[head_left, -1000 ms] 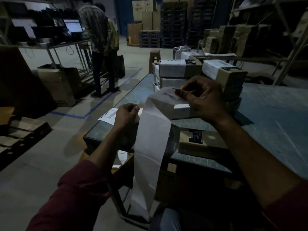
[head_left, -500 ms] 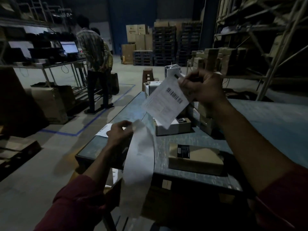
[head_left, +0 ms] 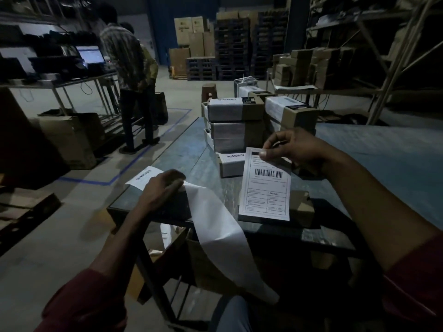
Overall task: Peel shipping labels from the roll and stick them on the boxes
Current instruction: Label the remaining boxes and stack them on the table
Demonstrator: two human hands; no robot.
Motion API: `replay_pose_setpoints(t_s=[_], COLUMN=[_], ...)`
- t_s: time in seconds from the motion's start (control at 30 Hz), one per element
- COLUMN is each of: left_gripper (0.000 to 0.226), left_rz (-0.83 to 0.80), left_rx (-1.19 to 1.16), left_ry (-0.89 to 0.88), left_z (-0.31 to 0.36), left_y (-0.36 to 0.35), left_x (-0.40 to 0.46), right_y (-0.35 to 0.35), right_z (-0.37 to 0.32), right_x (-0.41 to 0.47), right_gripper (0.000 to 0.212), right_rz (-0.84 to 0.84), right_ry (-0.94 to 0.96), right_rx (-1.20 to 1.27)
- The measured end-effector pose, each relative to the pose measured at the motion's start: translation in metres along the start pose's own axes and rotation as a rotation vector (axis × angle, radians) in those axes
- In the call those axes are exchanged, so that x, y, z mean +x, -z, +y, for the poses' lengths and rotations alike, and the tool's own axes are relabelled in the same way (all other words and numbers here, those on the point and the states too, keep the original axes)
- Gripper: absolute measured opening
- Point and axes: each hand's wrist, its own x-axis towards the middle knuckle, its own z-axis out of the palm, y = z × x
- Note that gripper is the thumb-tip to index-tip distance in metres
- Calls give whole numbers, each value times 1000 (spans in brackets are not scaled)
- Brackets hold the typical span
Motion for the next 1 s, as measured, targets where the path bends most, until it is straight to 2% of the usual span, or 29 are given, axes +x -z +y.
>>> replay_pose_setpoints(t_s=[0.03, 0.1, 0.17, 0.23, 0.3, 0.33, 0.37, 0.4, 0.43, 0.5, 0.6, 0.63, 0.67, 0.73, 0.8, 0.9, 1.0], left_gripper=[40, 71, 92, 84, 58, 59, 71, 81, 87, 71, 60, 57, 55, 52, 60, 83, 92], left_rz=[9, -93, -191, -261, -371, -458, -530, -560, -512, -312, -49, -26, -54, -227, -372, -482, -465], left_rx=[-1, -27, -187, -200, 12, 108, 137, 77, -45, -161, 201, 276, 318, 316, 266, 261, 277], left_ry=[58, 174, 282, 283, 169, 95, 29, 11, 33, 103, 53, 33, 1, -78, -112, -126, -190], left_z=[6, 17, 27, 28, 30, 30, 29, 31, 31, 36, 39, 35, 32, 26, 22, 20, 22], left_y=[-6, -13, -10, -10, -16, -21, -24, -25, -25, -25, -21, -21, -21, -19, -18, -29, -42], left_x=[-1, 2, 6, 5, 0, -4, -8, -12, -14, -12, -1, 4, 8, 13, 16, 9, 1], right_y=[-1, -4, -7, -7, -6, -6, -5, -5, -6, -6, -7, -7, -6, -5, -4, -7, -10], right_z=[1, 1, 1, 2, 4, 5, 6, 8, 9, 12, 13, 14, 15, 17, 21, 27, 30], right_x=[0, 1, 0, 0, 1, 2, 3, 4, 5, 7, 7, 6, 6, 3, 1, -2, -2], right_gripper=[28, 30, 38, 41, 38, 34, 29, 24, 22, 20, 20, 20, 21, 22, 25, 23, 16], right_rz=[-5, -19, -37, -47, -60, -74, -90, -100, -105, -115, -129, -134, -137, -145, -154, -167, -192], right_ry=[-1, -7, -5, -4, -3, -6, -14, -26, -41, -73, -104, -104, -105, -107, -110, -111, -117], right_rx=[-14, -54, -66, -35, -25, -25, -27, -31, -35, -44, -57, -58, -55, -41, -20, 11, 30])
